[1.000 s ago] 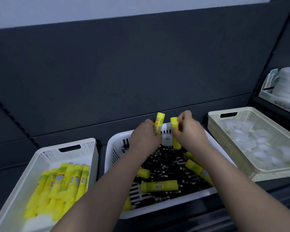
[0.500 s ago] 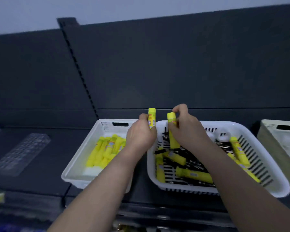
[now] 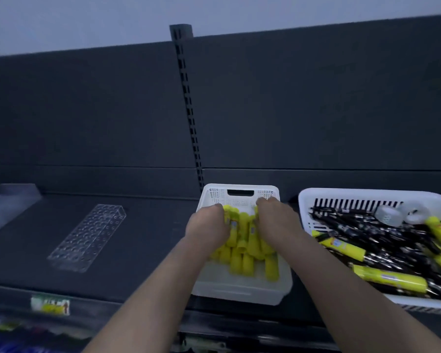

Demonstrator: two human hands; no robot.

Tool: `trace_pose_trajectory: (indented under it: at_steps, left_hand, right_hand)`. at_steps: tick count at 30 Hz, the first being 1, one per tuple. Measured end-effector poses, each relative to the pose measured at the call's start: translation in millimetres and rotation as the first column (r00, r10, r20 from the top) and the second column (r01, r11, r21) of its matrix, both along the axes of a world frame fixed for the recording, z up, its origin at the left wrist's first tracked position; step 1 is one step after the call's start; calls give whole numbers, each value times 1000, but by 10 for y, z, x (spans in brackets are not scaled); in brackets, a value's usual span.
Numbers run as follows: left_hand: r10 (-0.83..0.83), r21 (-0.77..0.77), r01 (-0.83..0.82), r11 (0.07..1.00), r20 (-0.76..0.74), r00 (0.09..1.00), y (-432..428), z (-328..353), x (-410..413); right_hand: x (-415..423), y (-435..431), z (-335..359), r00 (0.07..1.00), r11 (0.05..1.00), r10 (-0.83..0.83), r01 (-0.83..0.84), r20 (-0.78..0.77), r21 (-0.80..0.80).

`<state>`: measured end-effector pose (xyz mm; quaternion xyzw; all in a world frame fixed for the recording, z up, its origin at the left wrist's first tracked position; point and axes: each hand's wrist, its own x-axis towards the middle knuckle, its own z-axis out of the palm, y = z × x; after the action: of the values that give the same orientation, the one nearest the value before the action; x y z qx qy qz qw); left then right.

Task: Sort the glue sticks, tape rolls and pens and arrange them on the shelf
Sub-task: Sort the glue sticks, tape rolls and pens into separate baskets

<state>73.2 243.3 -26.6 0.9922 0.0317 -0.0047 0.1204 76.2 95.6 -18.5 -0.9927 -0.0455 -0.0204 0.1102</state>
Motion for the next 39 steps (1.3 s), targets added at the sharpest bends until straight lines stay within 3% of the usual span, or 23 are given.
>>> trace_pose_trajectory:
  at_steps: [5,10,14,17,19,22,28,34,39]
  left_hand:
    - [-64,-65,64,996,7,998,32,-34,59]
    - [-109,12,109,994,74,991,-76,20,70]
    - [-148,-54,158,986,154,977,-391,119,79]
    - [-211,-114,237,965,201,956,-702,162,53]
    - [-245,-137,281,950,236,941,-917,183,31]
    - [-278,-137,318,938,248,928,-1220,218,0]
    - [-296,-138,328,934,214,931,-1522,186,-47]
    - [-298,-136,333,933,227,927,-1689,319,-94]
    - [-312,-204,342,917,165,936,-2052,316,-126]
  right_hand:
    - [-21,28,-3,1000,965,-4,6,12,-262]
    - [-53,-161,-21,994,978,25,-3,105,-210]
    - [-207,-358,23,983,992,15,8,184,-127]
    - [-323,-688,68,969,986,-82,113,233,-125]
    - [-387,-1004,112,965,969,-181,209,192,-135]
    - [-425,-1405,83,963,942,-269,261,-6,-210]
    - [-384,-1524,-69,978,969,-150,116,-147,-220]
    - [-486,-1754,306,991,949,-125,135,52,-283]
    - [-688,-2161,371,966,942,-242,256,89,-217]
